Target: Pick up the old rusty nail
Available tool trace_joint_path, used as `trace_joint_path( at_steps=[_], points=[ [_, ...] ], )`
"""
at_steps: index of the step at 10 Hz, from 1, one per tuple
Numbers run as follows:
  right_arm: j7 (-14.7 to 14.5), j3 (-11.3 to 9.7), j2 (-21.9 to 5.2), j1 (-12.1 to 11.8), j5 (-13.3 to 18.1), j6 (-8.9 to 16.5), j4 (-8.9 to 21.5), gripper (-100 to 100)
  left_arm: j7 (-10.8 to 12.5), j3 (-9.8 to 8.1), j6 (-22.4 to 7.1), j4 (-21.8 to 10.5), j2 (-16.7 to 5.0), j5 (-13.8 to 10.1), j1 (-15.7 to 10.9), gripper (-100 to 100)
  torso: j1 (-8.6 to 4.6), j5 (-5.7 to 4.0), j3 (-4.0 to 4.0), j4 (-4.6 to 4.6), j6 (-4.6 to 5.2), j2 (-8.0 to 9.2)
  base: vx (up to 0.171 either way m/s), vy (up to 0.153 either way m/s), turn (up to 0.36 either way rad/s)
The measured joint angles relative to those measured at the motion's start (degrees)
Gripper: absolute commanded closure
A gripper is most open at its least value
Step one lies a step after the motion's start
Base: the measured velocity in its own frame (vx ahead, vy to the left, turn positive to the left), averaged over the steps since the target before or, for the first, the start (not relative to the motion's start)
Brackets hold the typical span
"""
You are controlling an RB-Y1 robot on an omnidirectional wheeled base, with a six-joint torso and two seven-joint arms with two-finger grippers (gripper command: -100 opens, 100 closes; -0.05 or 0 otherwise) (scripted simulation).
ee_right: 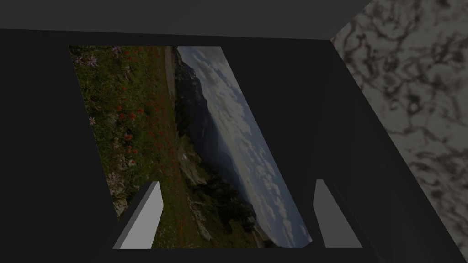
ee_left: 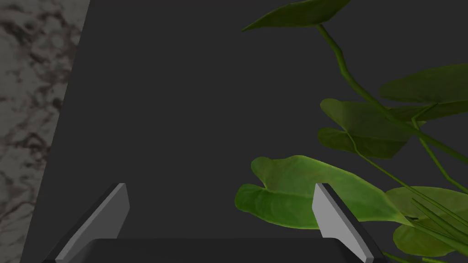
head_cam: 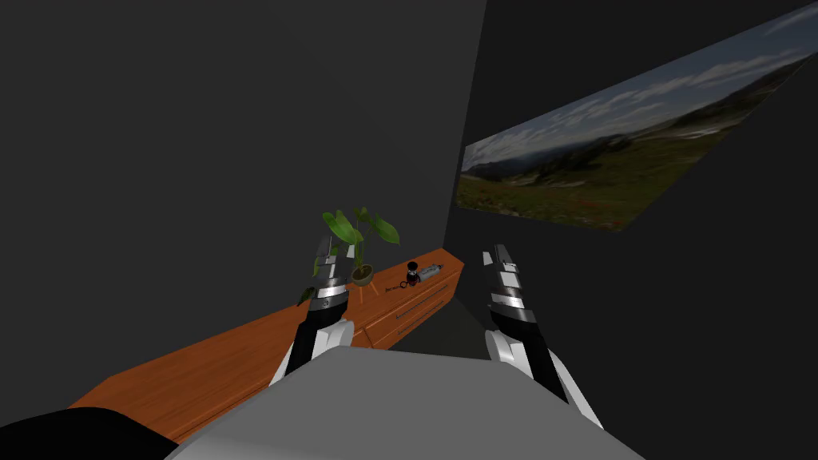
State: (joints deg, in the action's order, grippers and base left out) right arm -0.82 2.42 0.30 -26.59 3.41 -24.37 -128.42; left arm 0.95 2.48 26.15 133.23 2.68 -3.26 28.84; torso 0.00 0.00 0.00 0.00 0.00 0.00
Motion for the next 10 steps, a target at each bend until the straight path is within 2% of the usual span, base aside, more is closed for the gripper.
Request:
trace_joint_path(
  at_steps=[3,4,6,7,8,9,10],
  points=[
    [0.0,0.0,0.0,0.0,0.0,0.0,0.0,0,0.4,-0.79,-2.0,-2.0,-4.7,-1.0,-1.5,-100,0.01,0.00,0.03,0.01,0.01,0.06,-0.019,-0.004,-0.096],
    [0.0,0.0,0.0,0.0,0.0,0.0,0.0,0,0.6,-1.02,-3.3,-2.6,-6.2,-1.5,-1.9,-100,0.01,0.00,0.04,0.01,0.01,0.07,-0.024,-0.006,-0.137],
    [0.0,0.0,0.0,0.0,0.0,0.0,0.0,0,1.3,-2.46,-6.8,-5.4,-9.1,-3.1,-4.5,-100,-0.01,0.00,0.04,0.02,0.02,0.08,-0.031,-0.011,-0.173],
    [0.0,0.0,0.0,0.0,0.0,0.0,0.0,0,1.4,-2.70,-9.3,-5.9,-9.8,-3.8,-5.5,-100,-0.03,-0.01,0.06,0.02,0.02,0.10,-0.024,-0.005,-0.046],
    [0.0,0.0,0.0,0.0,0.0,0.0,0.0,0,1.6,-2.95,-9.9,-7.3,-10.4,-4.2,-6.1,-100,-0.01,0.00,0.05,0.02,-0.01,0.08,-0.022,-0.006,-0.104],
    [0.0,0.0,0.0,0.0,0.0,0.0,0.0,0,2.0,-3.64,-10.7,-8.8,-11.3,-5.0,-7.0,-100,0.00,0.00,0.04,0.02,0.01,0.07,-0.036,-0.011,-0.195],
    [0.0,0.0,0.0,0.0,0.0,0.0,0.0,0,2.6,-4.67,-12.9,-10.0,-12.2,-6.2,-8.5,-100,-0.01,0.00,0.06,0.02,0.02,0.10,-0.027,-0.008,-0.081]
  ],
)
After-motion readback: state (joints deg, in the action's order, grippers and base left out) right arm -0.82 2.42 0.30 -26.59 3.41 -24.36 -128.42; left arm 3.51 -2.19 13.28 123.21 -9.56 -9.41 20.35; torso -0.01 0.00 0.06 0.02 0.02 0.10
